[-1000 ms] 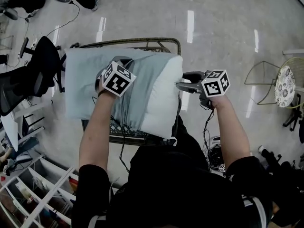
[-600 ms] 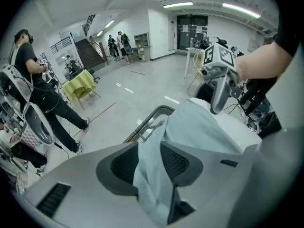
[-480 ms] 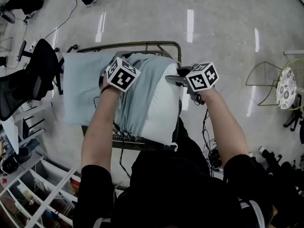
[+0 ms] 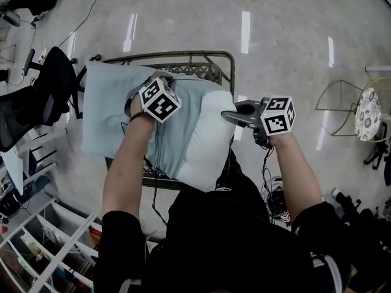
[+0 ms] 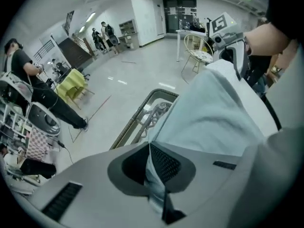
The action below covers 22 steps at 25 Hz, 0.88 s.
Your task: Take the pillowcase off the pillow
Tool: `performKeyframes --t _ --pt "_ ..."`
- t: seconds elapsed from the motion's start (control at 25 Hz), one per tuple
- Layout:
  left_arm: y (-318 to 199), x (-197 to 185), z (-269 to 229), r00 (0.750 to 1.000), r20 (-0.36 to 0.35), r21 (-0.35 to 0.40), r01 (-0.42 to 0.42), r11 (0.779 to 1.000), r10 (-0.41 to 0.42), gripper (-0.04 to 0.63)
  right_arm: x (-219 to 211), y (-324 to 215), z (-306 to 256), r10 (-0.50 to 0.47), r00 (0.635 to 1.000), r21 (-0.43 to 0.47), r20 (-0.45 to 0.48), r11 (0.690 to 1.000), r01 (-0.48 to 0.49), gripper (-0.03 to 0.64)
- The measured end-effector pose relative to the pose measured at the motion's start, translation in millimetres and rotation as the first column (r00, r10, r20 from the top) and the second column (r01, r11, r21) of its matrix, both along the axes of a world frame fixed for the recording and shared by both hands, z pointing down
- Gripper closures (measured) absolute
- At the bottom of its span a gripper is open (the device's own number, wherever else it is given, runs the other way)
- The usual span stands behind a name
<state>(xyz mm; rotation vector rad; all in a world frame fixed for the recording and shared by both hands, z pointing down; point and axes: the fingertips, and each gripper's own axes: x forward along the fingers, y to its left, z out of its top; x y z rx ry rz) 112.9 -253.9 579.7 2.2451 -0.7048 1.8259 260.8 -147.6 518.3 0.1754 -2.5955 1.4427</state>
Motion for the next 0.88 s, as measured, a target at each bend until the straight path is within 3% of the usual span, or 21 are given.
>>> performKeyframes --t 0.2,0.32,0.6,0.76,0.88 --pt "-7.2 -35.5 -22.1 0.997 0.001 0.042 0.075 0.996 -0.076 0.583 6.7 -4.5 -21.9 0.049 0.995 -0.007 0.088 0.999 -0.049 0.588" --pt "-13.7 -55.3 -35.9 0.992 -0.010 0.065 0.127 0.990 -0.126 0.583 23.7 -16.5 -30.4 0.076 0.993 0.006 0.095 0.997 -0.077 0.591" --pt "-7.5 -92.2 -36.0 0.981 -0.021 0.078 0.193 0.978 -0.192 0.583 61.4 -36.9 -16.6 0.113 0.994 0.049 -0.002 0.992 -0.113 0.591" --pt "-3.4 -86.9 -32.6 0.979 -0.032 0.102 0.202 0.974 -0.200 0.583 71.7 -39.3 0.3 0.159 0.987 0.039 -0.027 0.987 -0.158 0.588" --pt "0.0 -70.8 -32.4 0.977 -0.066 0.120 0.208 0.971 -0.202 0.581 71.1 -46.0 17.7 0.235 0.964 0.056 -0.125 0.972 -0.230 0.548"
